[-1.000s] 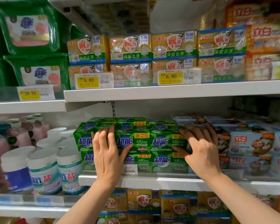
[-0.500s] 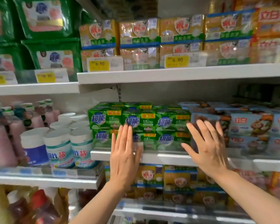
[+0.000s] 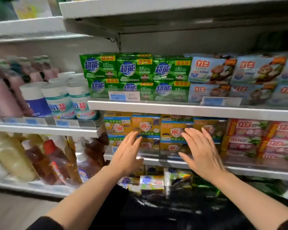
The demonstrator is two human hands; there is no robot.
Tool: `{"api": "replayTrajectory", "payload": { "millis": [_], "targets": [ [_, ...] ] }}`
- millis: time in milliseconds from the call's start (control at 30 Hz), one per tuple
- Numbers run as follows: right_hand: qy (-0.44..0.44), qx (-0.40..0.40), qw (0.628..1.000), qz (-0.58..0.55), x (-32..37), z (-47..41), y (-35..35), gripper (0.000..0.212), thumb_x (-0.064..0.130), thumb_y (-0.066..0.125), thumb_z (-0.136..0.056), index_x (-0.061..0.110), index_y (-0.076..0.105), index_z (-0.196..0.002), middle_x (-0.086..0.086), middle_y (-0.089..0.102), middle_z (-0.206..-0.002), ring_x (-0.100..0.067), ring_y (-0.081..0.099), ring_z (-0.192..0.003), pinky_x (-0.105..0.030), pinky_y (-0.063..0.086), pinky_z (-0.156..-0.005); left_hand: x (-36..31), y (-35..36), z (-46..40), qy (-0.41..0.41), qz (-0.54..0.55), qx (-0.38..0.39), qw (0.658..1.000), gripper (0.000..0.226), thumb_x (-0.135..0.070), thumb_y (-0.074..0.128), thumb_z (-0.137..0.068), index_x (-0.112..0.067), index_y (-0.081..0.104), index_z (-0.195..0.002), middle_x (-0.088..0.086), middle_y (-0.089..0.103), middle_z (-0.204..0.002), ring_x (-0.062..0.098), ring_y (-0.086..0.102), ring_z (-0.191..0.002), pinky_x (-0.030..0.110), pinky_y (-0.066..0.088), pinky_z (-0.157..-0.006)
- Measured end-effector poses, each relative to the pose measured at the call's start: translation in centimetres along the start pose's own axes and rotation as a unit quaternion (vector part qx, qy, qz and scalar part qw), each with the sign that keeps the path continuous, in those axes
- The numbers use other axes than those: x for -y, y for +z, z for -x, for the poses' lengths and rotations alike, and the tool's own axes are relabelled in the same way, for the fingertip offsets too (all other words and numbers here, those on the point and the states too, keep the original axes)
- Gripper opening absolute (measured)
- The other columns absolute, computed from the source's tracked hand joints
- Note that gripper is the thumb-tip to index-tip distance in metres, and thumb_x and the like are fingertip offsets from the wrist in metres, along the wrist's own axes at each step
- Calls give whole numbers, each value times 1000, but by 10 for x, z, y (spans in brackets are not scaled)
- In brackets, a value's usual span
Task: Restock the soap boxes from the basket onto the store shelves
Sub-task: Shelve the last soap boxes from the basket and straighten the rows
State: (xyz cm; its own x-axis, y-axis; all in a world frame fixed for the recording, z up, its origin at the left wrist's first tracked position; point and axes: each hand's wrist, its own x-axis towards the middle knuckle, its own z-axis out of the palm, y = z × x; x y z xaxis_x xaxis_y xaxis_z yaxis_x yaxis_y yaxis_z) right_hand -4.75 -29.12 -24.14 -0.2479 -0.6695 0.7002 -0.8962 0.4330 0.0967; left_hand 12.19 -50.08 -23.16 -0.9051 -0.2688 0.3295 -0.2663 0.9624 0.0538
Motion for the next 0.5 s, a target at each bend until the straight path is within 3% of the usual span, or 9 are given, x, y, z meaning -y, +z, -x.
{"api": "replayTrajectory", "payload": {
  "millis": [100,267,367,500],
  "targets": [
    [-9,25,1000,-8,11,-8,7,75,33,81,-71,4,52,-134,-12,52,-137,-28,44,-130,-47,21,-116,5,-7,0,-14,-39,38,998,81,-35,64,-90,-8,19,-152,10,9,-161,27,4,-149,36,11,-122],
    [-23,21,999,-13,26,-11,22,81,33,83,-68,4,50,-136,-13,51,-139,-28,43,-132,-46,21,-115,1,13,-10,-19,-11,-12,1000,79,-33,64,-91,-7,22,-152,11,17,-159,28,11,-148,38,17,-121],
    [-54,22,998,-19,43,-20,35,84,34,83,-67,1,49,-136,-15,49,-141,-30,43,-133,-46,22,-115,9,30,-5,-24,5,-100,995,77,-21,77,-78,2,40,-142,21,40,-146,37,34,-138,50,37,-111],
    [-86,36,995,-44,73,-28,50,84,35,81,-70,0,47,-138,-16,46,-143,-30,40,-136,-47,22,-115,39,22,-8,-111,-7,-200,974,81,-8,79,-68,7,40,-138,27,42,-142,41,38,-134,49,34,-112]
  ]
}}
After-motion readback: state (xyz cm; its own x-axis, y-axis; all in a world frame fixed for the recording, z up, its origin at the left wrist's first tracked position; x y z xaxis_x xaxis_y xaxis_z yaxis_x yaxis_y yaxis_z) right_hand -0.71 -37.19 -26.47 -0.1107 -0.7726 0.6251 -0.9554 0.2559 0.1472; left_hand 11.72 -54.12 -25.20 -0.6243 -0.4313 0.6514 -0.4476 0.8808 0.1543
